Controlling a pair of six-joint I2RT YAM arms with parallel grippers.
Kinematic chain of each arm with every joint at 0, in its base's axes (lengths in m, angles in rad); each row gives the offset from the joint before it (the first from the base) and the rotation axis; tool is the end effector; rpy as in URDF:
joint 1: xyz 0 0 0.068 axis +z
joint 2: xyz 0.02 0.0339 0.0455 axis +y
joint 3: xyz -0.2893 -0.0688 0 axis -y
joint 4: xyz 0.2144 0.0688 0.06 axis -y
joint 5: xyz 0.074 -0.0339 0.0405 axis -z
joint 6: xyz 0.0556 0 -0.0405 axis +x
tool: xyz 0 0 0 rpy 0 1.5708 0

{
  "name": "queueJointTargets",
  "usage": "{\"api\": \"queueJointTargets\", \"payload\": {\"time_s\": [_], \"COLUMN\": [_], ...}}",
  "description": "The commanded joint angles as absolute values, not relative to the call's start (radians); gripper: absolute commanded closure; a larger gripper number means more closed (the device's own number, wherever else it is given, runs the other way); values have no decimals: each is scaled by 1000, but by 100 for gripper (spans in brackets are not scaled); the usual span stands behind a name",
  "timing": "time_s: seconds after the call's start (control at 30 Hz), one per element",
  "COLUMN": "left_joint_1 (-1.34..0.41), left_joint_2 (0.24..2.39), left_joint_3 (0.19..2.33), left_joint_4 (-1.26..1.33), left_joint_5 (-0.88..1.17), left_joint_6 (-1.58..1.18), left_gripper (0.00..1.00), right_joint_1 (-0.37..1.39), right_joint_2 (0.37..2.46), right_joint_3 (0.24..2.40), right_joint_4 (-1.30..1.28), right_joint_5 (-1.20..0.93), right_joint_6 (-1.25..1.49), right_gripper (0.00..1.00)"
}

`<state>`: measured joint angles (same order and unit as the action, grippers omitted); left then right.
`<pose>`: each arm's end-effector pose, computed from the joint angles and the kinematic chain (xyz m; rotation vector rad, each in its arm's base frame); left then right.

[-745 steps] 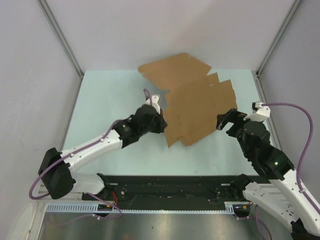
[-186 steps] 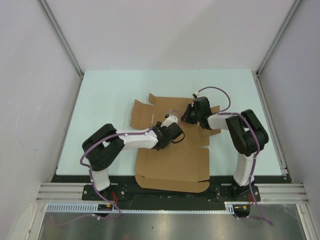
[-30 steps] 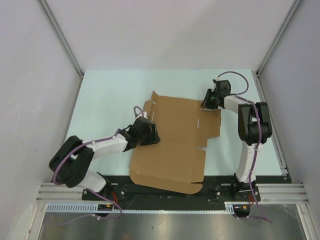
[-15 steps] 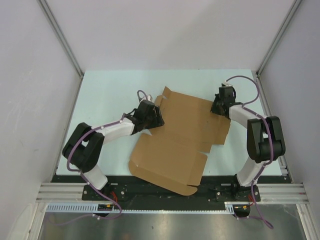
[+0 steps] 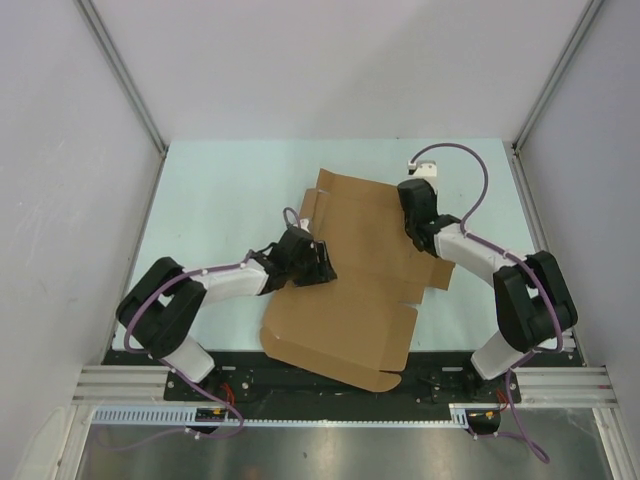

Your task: Fold the paper box

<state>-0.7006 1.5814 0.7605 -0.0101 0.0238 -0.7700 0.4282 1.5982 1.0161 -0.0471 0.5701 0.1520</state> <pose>0.2288 -0.1947 0.1911 -0.0759 2.5234 -0.6789 0.3196 0.1129 0.2638 0.0209 2.1014 -0.2810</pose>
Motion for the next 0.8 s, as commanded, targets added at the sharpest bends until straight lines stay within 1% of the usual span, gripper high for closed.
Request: {"api": "queueJointTargets", "payload": {"time_s": [0.0, 0.17, 0.27, 0.3, 0.4, 0.5, 0.57, 0.6, 0.67, 0.73, 0.77], "left_joint_1": [-718, -718, -718, -719, -718, -718, -718, -719, -718, -719, -718], "left_joint_2": [1598, 1701, 1726, 1730, 1749, 1775, 1790, 1807, 1821, 1835, 1838], "left_joint_3": [741, 721, 690, 686, 666, 646, 638, 635, 621, 612, 609], "left_joint_4": [84, 109, 132, 135, 138, 150, 153, 163, 173, 181, 183], "left_joint_5": [57, 40, 29, 28, 17, 5, 3, 3, 3, 3, 3], "left_joint_6": [-828, -845, -847, -844, -838, -831, -828, -833, -834, -836, -835], "left_gripper": [35, 37, 37, 37, 38, 38, 38, 38, 38, 38, 38], "right_joint_1": [497, 523, 508, 503, 495, 495, 502, 500, 492, 476, 431], "right_joint_2": [1548, 1502, 1431, 1416, 1359, 1344, 1345, 1348, 1380, 1419, 1474], "right_joint_3": [983, 973, 973, 974, 995, 1043, 1068, 1075, 1089, 1109, 1158], "right_joint_4": [-18, -106, -127, -127, -150, -176, -170, -158, -94, -54, -57], "right_joint_5": [777, 825, 775, 750, 710, 692, 686, 626, 569, 415, 319], "right_joint_6": [35, 83, 97, 88, 75, 69, 63, 57, 32, 18, 40], "right_gripper": [100, 99, 80, 65, 47, 42, 41, 38, 34, 29, 27]}}
